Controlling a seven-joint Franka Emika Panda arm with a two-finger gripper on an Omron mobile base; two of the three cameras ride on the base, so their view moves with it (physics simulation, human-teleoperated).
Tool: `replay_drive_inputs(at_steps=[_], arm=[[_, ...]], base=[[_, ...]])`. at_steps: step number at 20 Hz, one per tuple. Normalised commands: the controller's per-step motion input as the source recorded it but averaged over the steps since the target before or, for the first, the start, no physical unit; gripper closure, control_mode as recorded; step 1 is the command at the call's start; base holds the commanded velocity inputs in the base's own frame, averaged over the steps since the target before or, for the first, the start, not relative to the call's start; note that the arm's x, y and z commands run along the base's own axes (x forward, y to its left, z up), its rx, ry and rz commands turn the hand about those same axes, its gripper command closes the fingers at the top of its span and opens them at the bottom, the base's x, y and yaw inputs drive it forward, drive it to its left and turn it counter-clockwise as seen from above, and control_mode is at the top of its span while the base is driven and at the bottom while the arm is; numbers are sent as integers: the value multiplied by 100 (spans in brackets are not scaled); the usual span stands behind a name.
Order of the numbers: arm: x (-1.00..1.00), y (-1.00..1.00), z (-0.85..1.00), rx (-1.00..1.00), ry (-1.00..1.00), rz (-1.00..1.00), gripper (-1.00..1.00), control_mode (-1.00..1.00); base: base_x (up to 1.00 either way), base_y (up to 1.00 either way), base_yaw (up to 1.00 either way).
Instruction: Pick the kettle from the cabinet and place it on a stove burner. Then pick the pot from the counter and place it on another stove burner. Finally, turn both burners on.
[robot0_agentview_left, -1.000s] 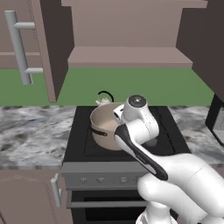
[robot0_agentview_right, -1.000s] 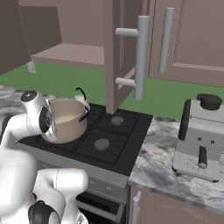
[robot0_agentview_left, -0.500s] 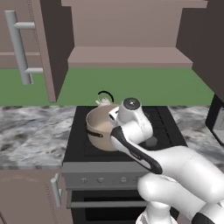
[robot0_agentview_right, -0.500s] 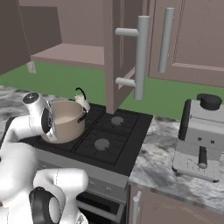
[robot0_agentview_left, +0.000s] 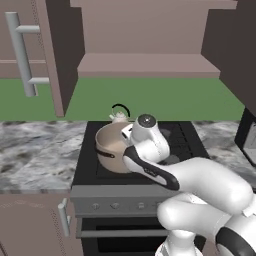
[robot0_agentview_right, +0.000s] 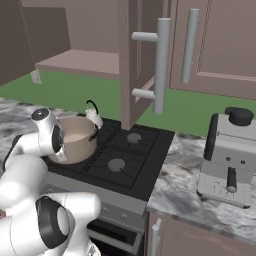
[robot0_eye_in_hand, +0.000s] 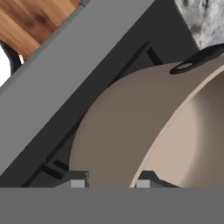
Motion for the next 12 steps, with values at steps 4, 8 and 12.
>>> replay_drive_inputs(at_steps=[4,8,12], arm=[[20,5,-13,2,0,2,100,-100],[20,5,-14,1,0,2,100,-100],[16,5,-16,1,0,2,100,-100]], base=[[0,0,0],[0,0,0],[0,0,0]])
